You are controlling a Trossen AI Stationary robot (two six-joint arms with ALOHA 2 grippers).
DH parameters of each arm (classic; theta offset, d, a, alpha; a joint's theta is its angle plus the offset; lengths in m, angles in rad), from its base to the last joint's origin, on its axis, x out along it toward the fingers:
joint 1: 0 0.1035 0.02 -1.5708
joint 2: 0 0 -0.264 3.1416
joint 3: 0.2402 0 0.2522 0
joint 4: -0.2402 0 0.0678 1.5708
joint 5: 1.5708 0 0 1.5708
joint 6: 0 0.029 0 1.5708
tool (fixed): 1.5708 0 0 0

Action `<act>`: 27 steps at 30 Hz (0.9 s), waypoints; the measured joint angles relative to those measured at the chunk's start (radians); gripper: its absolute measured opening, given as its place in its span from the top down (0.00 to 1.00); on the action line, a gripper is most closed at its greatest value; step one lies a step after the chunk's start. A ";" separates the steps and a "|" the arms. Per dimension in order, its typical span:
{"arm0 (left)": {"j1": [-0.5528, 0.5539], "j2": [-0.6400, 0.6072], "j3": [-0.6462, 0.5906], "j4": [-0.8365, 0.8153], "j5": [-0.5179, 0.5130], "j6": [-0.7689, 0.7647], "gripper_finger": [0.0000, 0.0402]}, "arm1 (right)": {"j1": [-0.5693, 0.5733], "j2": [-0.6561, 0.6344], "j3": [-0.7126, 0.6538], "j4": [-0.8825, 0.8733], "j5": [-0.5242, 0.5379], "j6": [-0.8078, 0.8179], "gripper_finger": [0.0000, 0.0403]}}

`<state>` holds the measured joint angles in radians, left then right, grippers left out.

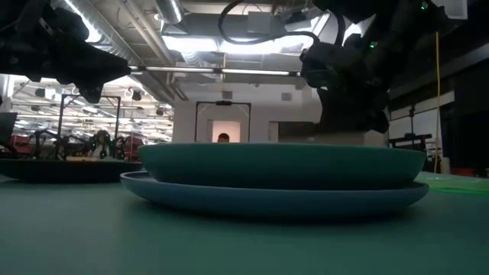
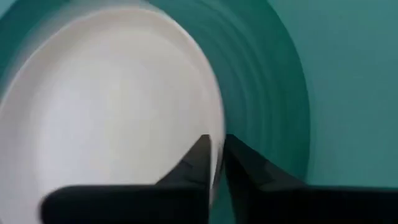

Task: Stack plastic plates
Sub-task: Stack the white plate on the dark green plate, then stack the black plate on the white plate

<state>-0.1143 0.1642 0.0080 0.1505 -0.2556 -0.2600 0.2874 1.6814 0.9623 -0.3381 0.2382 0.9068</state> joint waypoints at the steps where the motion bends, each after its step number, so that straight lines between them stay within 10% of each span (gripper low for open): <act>1: 0.000 0.000 0.000 0.001 0.022 0.003 0.81 | 0.000 0.001 0.000 -0.002 0.006 -0.012 0.85; 10: 0.000 0.000 0.000 0.041 0.047 0.050 0.81 | 0.050 -0.064 0.000 0.007 0.089 -0.095 0.62; 27: -0.001 0.094 0.038 0.067 0.005 0.139 0.52 | 0.326 -0.074 0.000 0.117 0.498 -0.181 0.60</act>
<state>-0.1150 0.2581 0.0455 0.2174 -0.2507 -0.1211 0.6134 1.6077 0.9623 -0.2211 0.7365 0.7254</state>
